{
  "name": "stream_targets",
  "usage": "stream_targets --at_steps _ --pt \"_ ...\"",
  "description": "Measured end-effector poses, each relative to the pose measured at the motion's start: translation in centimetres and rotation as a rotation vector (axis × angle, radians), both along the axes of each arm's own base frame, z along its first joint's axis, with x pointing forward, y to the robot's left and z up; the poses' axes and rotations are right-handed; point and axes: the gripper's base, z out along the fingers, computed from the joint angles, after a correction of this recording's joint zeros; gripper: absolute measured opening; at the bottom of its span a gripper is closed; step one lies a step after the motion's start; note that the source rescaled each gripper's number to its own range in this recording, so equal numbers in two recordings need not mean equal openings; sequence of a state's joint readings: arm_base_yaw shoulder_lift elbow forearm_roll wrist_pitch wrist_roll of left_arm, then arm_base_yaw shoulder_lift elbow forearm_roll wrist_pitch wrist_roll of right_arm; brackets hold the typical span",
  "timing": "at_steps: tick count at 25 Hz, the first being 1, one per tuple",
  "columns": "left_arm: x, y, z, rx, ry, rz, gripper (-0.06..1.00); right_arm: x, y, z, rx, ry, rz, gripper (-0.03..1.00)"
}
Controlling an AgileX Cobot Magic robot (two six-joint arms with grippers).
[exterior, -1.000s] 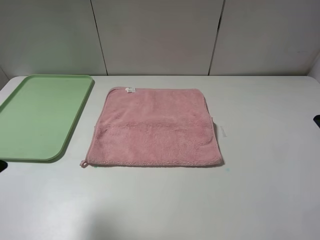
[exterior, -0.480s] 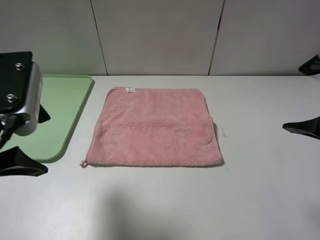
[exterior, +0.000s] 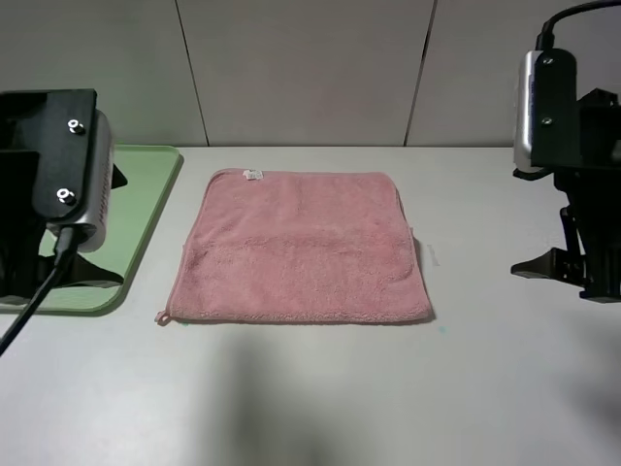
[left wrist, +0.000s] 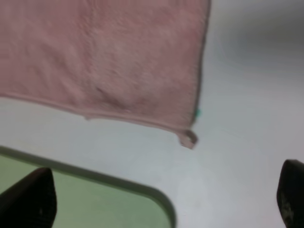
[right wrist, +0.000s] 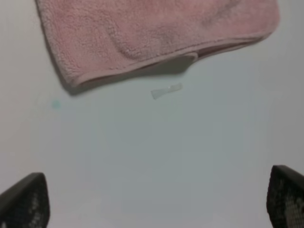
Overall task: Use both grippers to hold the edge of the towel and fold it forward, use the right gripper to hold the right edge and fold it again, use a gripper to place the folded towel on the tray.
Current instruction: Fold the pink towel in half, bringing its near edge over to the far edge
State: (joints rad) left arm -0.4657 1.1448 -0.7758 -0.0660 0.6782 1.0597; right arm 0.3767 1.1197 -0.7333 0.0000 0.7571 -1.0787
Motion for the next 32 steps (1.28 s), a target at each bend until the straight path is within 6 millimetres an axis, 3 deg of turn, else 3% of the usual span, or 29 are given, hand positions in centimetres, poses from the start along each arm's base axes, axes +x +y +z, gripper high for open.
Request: stream_targets --at_steps 7,15,23,32 --pt "0.9 -0.4 -0.1 -0.016 -0.061 -0.014 0.92 1.4 0.6 -1.4 -0.009 0.019 0.003 1.00" --pt "3.4 -1.7 -4.8 0.062 0.092 -0.015 0.99 2.1 0.9 -2.2 -0.007 0.031 0.001 1.00" --pt "5.1 -2.5 -9.1 0.116 0.190 -0.021 1.00 2.8 1.1 -3.5 -0.024 0.074 0.002 1.00" --pt "5.5 -2.7 -10.8 0.182 0.203 -0.162 1.00 3.8 1.6 -5.3 -0.040 0.122 -0.001 1.00"
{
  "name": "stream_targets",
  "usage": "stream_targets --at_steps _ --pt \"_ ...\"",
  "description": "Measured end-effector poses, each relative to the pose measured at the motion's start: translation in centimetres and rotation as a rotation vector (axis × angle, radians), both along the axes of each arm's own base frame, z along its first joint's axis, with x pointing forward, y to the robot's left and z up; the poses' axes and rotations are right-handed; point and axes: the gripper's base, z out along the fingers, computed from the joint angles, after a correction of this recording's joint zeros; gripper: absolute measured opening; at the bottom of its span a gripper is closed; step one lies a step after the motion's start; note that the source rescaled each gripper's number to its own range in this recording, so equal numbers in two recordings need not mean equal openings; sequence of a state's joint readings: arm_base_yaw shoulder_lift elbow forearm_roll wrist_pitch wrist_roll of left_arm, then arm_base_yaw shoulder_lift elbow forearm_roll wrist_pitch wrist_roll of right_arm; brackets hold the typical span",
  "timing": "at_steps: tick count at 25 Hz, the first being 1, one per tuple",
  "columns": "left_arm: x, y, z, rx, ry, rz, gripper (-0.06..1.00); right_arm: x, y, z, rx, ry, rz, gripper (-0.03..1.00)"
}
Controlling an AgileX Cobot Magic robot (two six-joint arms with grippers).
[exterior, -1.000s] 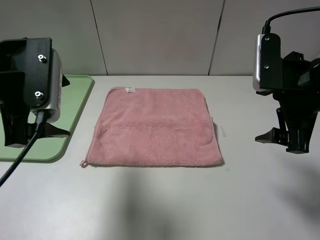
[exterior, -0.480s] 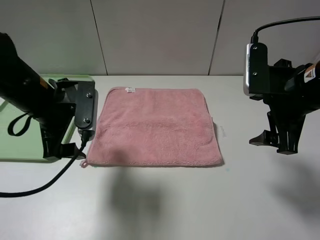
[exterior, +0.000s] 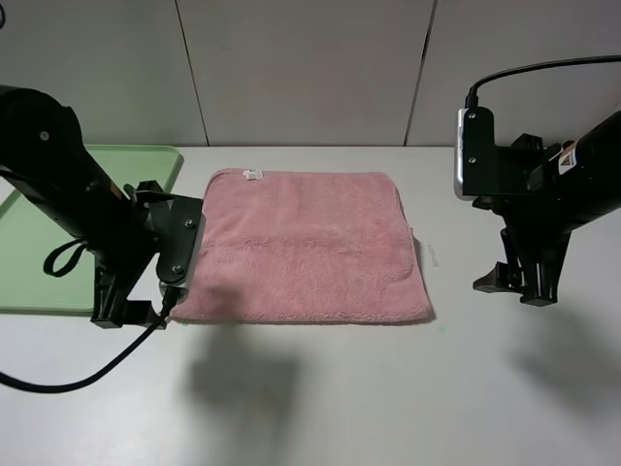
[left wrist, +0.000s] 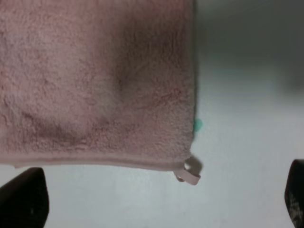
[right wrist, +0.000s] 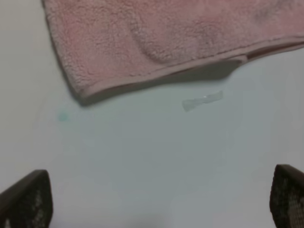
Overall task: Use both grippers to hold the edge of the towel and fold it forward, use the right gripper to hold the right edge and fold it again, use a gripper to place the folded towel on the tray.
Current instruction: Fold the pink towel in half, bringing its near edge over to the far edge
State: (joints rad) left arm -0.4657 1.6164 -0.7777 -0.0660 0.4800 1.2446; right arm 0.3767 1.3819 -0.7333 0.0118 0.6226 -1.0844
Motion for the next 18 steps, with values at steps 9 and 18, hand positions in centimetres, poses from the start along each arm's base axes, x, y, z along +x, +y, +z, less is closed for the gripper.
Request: stream_targets --at_steps 9,18 --pt "0.4 -0.2 -1.8 0.035 0.020 -0.092 1.00 0.9 0.4 -2.2 -0.016 0.055 -0.004 1.00" --pt "1.1 -0.4 -4.3 0.053 0.034 -0.101 1.00 1.5 0.7 -3.2 -0.001 0.055 -0.017 1.00"
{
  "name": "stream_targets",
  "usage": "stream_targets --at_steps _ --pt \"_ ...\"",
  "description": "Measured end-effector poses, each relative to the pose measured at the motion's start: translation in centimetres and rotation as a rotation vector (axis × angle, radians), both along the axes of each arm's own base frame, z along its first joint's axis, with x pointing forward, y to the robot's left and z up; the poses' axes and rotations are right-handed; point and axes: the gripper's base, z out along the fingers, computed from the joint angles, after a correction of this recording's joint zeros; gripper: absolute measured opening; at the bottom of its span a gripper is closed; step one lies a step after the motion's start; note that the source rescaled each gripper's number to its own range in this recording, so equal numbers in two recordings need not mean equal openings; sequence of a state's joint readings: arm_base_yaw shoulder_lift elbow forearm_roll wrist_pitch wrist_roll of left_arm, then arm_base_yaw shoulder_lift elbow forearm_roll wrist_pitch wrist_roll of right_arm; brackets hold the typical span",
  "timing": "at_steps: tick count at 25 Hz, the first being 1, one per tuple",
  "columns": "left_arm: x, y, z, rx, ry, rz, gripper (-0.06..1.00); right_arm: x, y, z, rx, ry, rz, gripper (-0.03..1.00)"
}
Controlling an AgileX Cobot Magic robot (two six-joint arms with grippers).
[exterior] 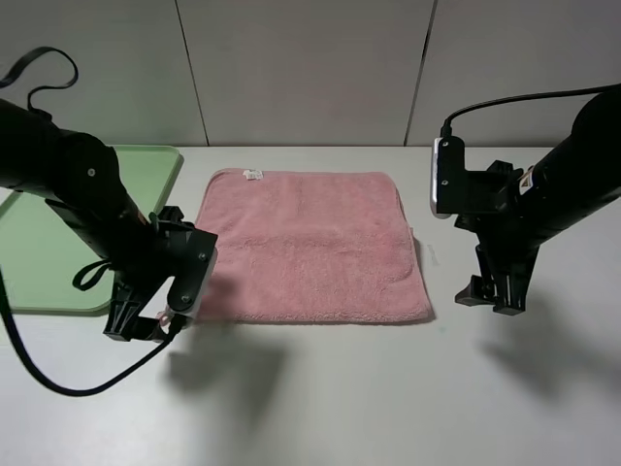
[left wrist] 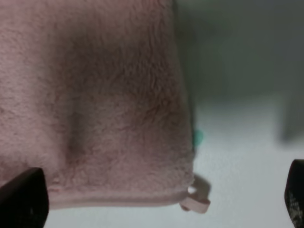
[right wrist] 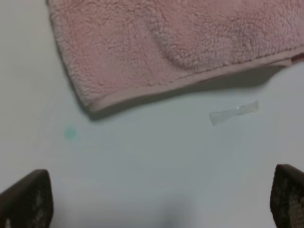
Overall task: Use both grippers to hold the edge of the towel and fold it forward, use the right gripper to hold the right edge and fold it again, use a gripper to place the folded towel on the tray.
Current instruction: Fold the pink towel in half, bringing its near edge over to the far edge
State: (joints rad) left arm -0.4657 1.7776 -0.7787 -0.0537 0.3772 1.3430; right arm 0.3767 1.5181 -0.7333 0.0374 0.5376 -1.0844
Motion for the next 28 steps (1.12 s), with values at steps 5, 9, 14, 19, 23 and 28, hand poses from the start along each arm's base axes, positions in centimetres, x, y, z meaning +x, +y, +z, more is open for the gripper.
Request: stream_targets --at_steps 5,9,14,19,23,28 --pt "0.4 -0.1 -1.4 0.007 -0.001 -0.006 1.00 0.2 0.1 0.0 0.011 -0.021 -0.003 1.00" --pt "0.6 -0.2 -2.1 0.008 -0.006 -0.009 1.00 0.3 0.1 0.0 0.014 -0.022 -0.006 1.00" --pt "0.6 -0.2 -2.1 0.007 -0.008 -0.009 1.00 0.3 0.2 0.0 0.018 -0.031 -0.006 1.00" --pt "0.6 -0.2 -2.1 0.007 -0.008 -0.009 1.00 0.5 0.2 0.1 0.012 -0.055 0.035 1.00" --pt "0.6 -0.2 -2.1 0.009 -0.013 -0.033 1.00 0.5 0.3 0.1 0.008 -0.060 0.082 1.00" --pt "0.7 -0.2 -2.1 0.007 -0.019 -0.036 1.00 0.4 0.6 0.1 0.044 -0.050 0.076 1.00"
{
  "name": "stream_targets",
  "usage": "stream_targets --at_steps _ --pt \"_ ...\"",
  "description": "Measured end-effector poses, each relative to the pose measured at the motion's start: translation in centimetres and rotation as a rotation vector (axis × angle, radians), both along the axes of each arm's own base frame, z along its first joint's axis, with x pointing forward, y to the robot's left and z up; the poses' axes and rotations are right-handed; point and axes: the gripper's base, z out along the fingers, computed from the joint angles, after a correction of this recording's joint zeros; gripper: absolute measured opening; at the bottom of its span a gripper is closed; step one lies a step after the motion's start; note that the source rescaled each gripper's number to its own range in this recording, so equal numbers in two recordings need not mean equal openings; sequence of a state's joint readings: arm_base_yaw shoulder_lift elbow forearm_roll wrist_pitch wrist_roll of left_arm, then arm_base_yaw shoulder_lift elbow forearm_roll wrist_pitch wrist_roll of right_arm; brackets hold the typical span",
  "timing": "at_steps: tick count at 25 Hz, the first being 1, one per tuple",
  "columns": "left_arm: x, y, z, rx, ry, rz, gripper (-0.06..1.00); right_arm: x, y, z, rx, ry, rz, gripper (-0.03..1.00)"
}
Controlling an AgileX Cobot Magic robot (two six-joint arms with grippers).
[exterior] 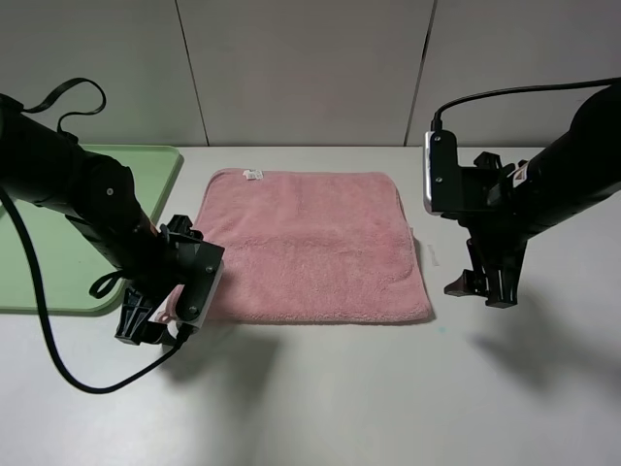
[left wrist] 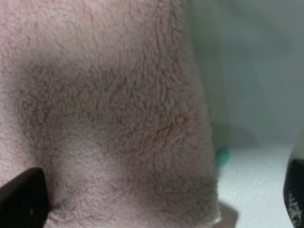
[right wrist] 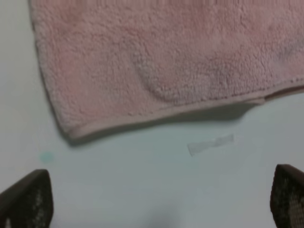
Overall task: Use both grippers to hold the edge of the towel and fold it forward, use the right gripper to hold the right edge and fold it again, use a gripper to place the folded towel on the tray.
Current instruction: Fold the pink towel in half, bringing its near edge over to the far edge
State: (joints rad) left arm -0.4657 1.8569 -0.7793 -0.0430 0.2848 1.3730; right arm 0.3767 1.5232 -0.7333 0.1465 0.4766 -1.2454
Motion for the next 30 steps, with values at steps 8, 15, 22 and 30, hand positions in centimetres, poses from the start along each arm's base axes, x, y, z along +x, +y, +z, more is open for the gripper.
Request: stream_targets --at_steps 8,15,22,30 --pt "0.0 0.0 0.0 -0.001 -0.003 -0.003 1.00 0.0 0.2 -0.3 0.020 0.026 -0.012 1.00" --pt "0.0 0.0 0.0 -0.001 -0.003 -0.003 1.00 -0.6 2.5 -2.7 -0.014 0.093 0.073 1.00" --pt "0.0 0.0 0.0 -0.001 -0.004 -0.003 1.00 -0.8 3.8 -5.6 -0.052 0.155 0.113 1.00" --pt "0.0 0.0 0.0 -0.002 -0.004 -0.001 1.00 -0.3 3.9 -7.1 -0.060 0.152 0.106 1.00"
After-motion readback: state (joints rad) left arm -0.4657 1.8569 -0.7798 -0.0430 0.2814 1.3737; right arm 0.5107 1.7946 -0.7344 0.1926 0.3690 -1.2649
